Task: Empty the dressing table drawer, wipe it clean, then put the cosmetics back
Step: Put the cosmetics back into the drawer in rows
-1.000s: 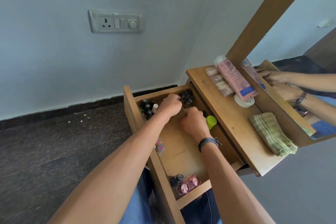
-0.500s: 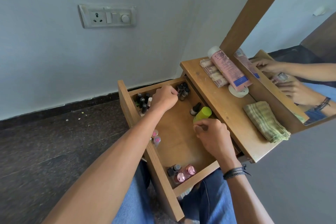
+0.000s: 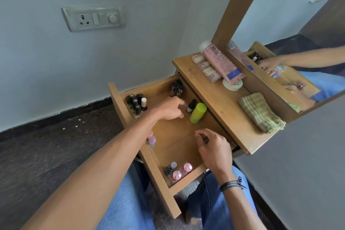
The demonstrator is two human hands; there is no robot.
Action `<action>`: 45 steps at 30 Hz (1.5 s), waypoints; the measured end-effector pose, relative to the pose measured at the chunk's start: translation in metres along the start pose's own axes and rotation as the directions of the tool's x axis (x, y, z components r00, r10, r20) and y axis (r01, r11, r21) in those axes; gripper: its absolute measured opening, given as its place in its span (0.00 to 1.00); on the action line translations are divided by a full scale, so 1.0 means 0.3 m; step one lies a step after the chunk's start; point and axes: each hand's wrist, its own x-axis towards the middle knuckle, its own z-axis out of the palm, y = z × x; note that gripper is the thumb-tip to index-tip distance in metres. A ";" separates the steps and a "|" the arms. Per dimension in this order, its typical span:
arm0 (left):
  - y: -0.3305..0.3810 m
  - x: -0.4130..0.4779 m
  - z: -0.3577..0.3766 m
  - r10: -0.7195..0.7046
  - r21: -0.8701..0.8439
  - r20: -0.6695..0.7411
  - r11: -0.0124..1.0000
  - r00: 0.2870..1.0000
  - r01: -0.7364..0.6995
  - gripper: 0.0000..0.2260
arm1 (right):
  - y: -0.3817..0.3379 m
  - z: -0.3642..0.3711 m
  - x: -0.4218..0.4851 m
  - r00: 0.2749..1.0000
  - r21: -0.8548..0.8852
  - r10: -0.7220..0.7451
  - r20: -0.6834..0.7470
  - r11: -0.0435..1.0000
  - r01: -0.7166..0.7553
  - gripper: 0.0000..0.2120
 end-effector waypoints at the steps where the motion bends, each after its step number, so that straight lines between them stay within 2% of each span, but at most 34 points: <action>1: -0.005 0.006 0.002 -0.007 0.008 -0.006 1.000 1.000 0.007 0.24 | 0.004 0.002 0.001 1.000 0.009 0.000 -0.001 1.000 0.000 0.05; 4: -0.015 0.015 -0.001 -0.014 0.024 -0.034 1.000 0.999 0.015 0.23 | -0.005 -0.015 -0.004 0.998 0.137 -0.037 -0.049 0.990 0.044 0.07; 6: -0.017 0.017 -0.007 0.002 0.015 -0.058 1.000 0.998 -0.001 0.21 | -0.035 -0.062 0.013 0.980 0.238 -0.112 -0.163 0.960 0.149 0.07; 8: -0.015 0.015 -0.014 0.044 -0.009 -0.085 0.999 0.995 -0.045 0.18 | -0.065 -0.117 0.067 0.920 0.200 -0.203 -0.335 0.939 0.280 0.06; 9: -0.011 0.011 -0.017 0.062 -0.026 -0.095 0.998 0.994 -0.065 0.17 | -0.075 -0.143 0.111 0.888 0.155 -0.216 -0.406 0.941 0.300 0.06; 11: 0.000 0.001 -0.020 0.084 -0.068 -0.112 0.993 0.990 -0.092 0.15 | -0.080 -0.186 0.224 0.868 0.061 -0.167 -0.469 0.974 0.220 0.07; 13: 0.003 -0.004 -0.019 0.093 -0.104 -0.130 0.989 0.987 -0.107 0.14 | -0.071 -0.213 0.342 0.913 -0.037 -0.089 -0.397 0.996 0.080 0.14; 17: 0.005 -0.016 -0.020 0.105 -0.148 -0.230 0.979 0.967 -0.141 0.14 | -0.043 -0.252 0.535 0.981 -0.183 -0.071 -0.178 0.982 0.038 0.28; 21: 0.004 -0.019 -0.027 0.122 -0.176 -0.342 0.966 0.932 -0.191 0.15 | -0.035 -0.264 0.633 1.000 -0.289 0.016 -0.015 0.957 -0.020 0.33; 23: -0.002 -0.013 -0.029 0.112 -0.183 -0.396 0.963 0.911 -0.198 0.15 | -0.038 -0.264 0.652 0.998 -0.296 0.066 0.024 0.954 -0.056 0.33; 29: -0.003 -0.012 -0.034 0.114 -0.185 -0.466 0.957 0.877 -0.223 0.15 | -0.039 -0.270 0.682 0.992 -0.189 0.124 0.004 0.974 -0.121 0.36; 32: 0.000 -0.013 -0.035 0.123 -0.184 -0.471 0.955 0.874 -0.233 0.14 | -0.044 -0.271 0.673 0.993 -0.116 0.095 -0.064 0.988 -0.102 0.37; 35: 0.008 -0.023 -0.039 0.131 -0.219 -0.481 0.939 0.867 -0.264 0.15 | -0.062 -0.283 0.635 0.987 0.033 0.083 -0.140 0.996 -0.079 0.36; 38: 0.017 -0.032 -0.044 0.119 -0.277 -0.506 0.915 0.854 -0.292 0.16 | -0.106 -0.306 0.567 0.979 0.077 0.069 -0.190 0.996 -0.055 0.34; 40: 0.029 -0.048 -0.049 0.103 -0.364 -0.527 0.870 0.843 -0.333 0.21 | -0.145 -0.328 0.506 0.980 0.076 0.047 -0.195 0.997 -0.033 0.35; 42: 0.042 -0.075 -0.052 0.105 -0.464 -0.544 0.789 0.833 -0.402 0.29 | -0.183 -0.356 0.434 0.985 0.064 0.016 -0.172 0.998 -0.005 0.33; 43: 0.048 -0.095 -0.048 0.120 -0.472 -0.552 0.771 0.825 -0.428 0.34 | -0.202 -0.370 0.395 0.989 0.054 0.003 -0.150 0.999 0.005 0.32; 45: 0.062 -0.138 -0.036 0.194 -0.342 -0.571 0.827 0.797 -0.446 0.41 | -0.239 -0.395 0.318 0.996 0.020 -0.016 -0.092 1.000 0.018 0.30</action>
